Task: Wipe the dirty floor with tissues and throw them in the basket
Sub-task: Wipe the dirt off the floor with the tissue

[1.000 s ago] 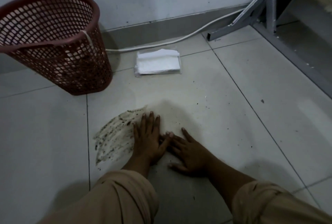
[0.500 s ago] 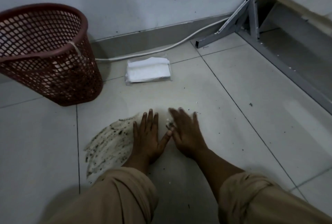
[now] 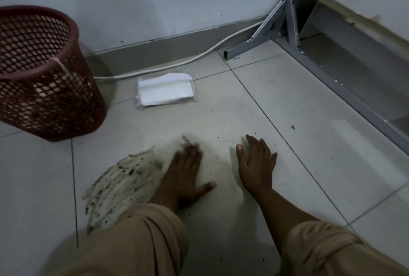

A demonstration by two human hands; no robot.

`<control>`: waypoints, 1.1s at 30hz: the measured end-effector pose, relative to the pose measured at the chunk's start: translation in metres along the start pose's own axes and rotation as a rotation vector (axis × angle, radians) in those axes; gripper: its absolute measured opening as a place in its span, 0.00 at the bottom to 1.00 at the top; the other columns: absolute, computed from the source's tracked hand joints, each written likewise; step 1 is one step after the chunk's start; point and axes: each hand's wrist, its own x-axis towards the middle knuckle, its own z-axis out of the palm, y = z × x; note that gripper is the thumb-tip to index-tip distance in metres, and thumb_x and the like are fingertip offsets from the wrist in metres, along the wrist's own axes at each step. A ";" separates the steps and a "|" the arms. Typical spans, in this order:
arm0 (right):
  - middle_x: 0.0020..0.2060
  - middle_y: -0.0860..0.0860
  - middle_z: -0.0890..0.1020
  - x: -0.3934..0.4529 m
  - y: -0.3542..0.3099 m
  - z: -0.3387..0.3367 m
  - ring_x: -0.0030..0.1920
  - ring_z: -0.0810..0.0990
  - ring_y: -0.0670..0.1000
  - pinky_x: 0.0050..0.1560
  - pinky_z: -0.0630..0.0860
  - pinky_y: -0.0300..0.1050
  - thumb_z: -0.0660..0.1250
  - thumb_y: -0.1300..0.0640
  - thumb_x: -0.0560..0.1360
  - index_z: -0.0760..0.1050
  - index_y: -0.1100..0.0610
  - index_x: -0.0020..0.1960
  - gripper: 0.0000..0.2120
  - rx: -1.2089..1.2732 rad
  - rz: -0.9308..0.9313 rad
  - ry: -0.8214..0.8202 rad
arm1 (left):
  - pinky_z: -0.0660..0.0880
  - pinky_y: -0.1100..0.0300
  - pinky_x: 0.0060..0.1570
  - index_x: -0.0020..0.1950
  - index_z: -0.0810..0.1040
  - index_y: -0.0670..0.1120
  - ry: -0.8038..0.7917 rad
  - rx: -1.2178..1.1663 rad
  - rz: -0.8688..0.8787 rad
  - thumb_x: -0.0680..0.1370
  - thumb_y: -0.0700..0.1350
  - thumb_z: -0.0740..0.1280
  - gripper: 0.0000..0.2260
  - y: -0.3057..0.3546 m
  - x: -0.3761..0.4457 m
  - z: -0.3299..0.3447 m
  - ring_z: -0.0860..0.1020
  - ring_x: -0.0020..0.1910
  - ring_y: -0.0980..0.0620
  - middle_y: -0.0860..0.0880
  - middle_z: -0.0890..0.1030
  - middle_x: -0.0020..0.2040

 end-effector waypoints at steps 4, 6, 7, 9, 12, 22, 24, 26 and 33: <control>0.72 0.52 0.69 0.006 0.006 -0.004 0.77 0.56 0.52 0.75 0.43 0.64 0.51 0.40 0.80 0.66 0.53 0.73 0.26 -0.009 0.050 0.031 | 0.31 0.48 0.74 0.79 0.35 0.50 -0.092 0.138 0.481 0.72 0.77 0.46 0.46 0.029 0.002 0.007 0.33 0.77 0.51 0.50 0.36 0.79; 0.72 0.52 0.69 0.006 0.006 -0.002 0.77 0.56 0.52 0.75 0.43 0.64 0.50 0.39 0.80 0.66 0.52 0.73 0.27 -0.010 0.052 0.027 | 0.30 0.49 0.74 0.79 0.35 0.50 -0.090 0.170 0.511 0.73 0.76 0.45 0.45 0.039 0.011 0.004 0.33 0.77 0.51 0.49 0.37 0.79; 0.72 0.52 0.69 0.006 0.007 -0.002 0.76 0.56 0.52 0.75 0.43 0.64 0.50 0.39 0.80 0.66 0.52 0.73 0.27 -0.009 0.045 0.023 | 0.31 0.49 0.74 0.79 0.36 0.49 -0.070 0.177 0.456 0.73 0.75 0.45 0.44 0.041 0.015 0.004 0.32 0.77 0.51 0.49 0.37 0.80; 0.72 0.52 0.69 0.005 0.007 -0.001 0.76 0.57 0.52 0.75 0.42 0.64 0.50 0.38 0.80 0.66 0.51 0.73 0.27 -0.008 0.040 0.018 | 0.34 0.48 0.76 0.79 0.38 0.48 -0.012 0.122 0.284 0.74 0.74 0.44 0.43 0.037 0.020 0.002 0.30 0.76 0.51 0.48 0.37 0.80; 0.72 0.52 0.70 0.005 0.014 -0.002 0.76 0.57 0.53 0.75 0.42 0.66 0.50 0.38 0.80 0.66 0.52 0.72 0.27 -0.031 0.079 0.048 | 0.34 0.48 0.76 0.79 0.36 0.48 -0.058 0.153 0.421 0.74 0.75 0.46 0.45 0.034 0.027 0.000 0.32 0.77 0.50 0.48 0.36 0.79; 0.71 0.53 0.70 0.007 0.023 0.002 0.76 0.58 0.53 0.75 0.44 0.65 0.48 0.38 0.79 0.66 0.52 0.72 0.28 -0.086 0.058 0.037 | 0.35 0.46 0.76 0.80 0.40 0.46 0.096 0.010 -0.031 0.75 0.72 0.39 0.41 0.044 0.071 -0.007 0.35 0.78 0.50 0.49 0.38 0.80; 0.72 0.52 0.69 0.008 0.026 0.001 0.76 0.57 0.53 0.75 0.43 0.65 0.47 0.37 0.80 0.65 0.52 0.73 0.28 -0.099 0.045 0.036 | 0.37 0.46 0.76 0.80 0.40 0.46 0.113 -0.012 -0.096 0.73 0.74 0.37 0.44 0.030 0.069 -0.007 0.34 0.78 0.50 0.49 0.37 0.80; 0.73 0.52 0.67 0.008 0.029 -0.001 0.77 0.57 0.53 0.75 0.44 0.66 0.46 0.37 0.80 0.64 0.52 0.73 0.29 -0.113 0.027 0.047 | 0.38 0.47 0.77 0.80 0.40 0.47 0.086 0.032 0.016 0.72 0.75 0.37 0.45 0.020 0.063 -0.006 0.34 0.78 0.51 0.48 0.37 0.80; 0.75 0.52 0.63 0.010 0.018 0.009 0.77 0.54 0.54 0.75 0.46 0.65 0.45 0.35 0.77 0.65 0.51 0.73 0.32 -0.129 -0.010 0.060 | 0.41 0.48 0.77 0.80 0.45 0.47 -0.009 0.093 0.283 0.72 0.74 0.38 0.44 0.045 0.066 -0.002 0.40 0.79 0.51 0.48 0.46 0.81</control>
